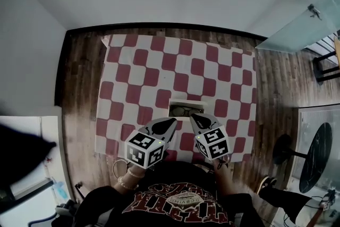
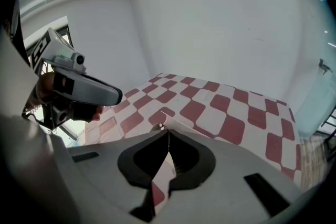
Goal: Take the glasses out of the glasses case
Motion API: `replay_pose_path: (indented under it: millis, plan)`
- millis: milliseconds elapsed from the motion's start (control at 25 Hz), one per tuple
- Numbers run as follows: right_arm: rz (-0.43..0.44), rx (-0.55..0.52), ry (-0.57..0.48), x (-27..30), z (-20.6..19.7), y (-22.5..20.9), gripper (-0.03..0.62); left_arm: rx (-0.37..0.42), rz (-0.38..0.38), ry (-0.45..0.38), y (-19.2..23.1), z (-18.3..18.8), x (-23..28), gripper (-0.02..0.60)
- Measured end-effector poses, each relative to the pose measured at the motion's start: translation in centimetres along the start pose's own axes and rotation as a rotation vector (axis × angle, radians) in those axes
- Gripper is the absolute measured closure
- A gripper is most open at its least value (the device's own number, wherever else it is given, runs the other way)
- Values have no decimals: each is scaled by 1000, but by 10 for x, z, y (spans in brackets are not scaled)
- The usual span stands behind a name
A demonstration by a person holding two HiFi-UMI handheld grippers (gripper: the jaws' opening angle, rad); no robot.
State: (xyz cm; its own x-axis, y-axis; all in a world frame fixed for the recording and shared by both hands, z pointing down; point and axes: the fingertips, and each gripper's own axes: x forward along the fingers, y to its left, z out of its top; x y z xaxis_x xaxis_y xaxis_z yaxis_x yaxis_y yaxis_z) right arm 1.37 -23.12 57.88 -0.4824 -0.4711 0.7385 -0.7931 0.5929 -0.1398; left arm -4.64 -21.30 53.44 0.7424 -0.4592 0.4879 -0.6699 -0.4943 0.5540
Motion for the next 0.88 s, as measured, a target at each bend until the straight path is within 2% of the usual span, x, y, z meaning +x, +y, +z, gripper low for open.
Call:
replay_pose_path:
  millis: [560, 880]
  plan:
    - [-10, -233, 179, 41, -27, -5, 574, -26, 19, -6, 13, -4, -5, 572]
    - [-36, -496, 280, 55, -36, -7, 574, -40, 27, -12, 18, -6, -7, 572]
